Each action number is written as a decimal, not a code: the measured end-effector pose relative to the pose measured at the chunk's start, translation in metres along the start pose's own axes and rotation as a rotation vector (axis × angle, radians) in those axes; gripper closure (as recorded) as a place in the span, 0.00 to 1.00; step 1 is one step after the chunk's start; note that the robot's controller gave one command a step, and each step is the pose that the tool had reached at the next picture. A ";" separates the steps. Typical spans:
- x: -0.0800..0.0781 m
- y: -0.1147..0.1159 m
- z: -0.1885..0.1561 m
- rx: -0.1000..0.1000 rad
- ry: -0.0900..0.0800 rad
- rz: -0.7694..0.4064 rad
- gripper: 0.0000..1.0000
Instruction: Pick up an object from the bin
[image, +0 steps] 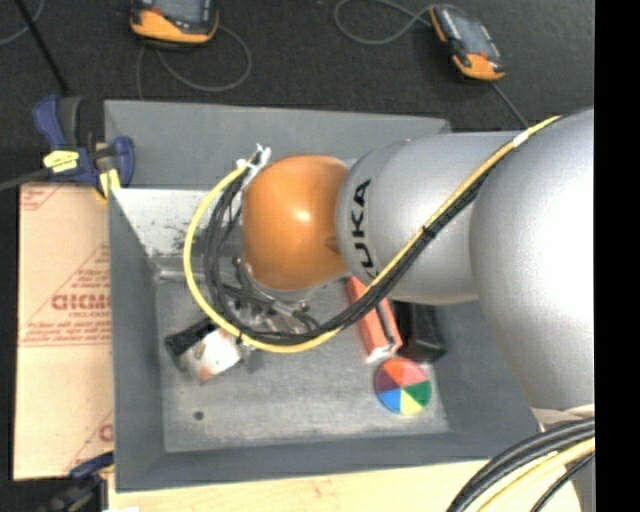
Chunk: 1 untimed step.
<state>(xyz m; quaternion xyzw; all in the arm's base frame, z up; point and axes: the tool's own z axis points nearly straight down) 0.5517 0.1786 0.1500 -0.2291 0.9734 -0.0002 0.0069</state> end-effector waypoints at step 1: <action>0.005 -0.002 0.007 -0.001 0.007 0.005 1.00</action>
Offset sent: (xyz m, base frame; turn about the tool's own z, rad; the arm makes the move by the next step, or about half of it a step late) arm 0.0399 0.0047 0.1181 -0.0654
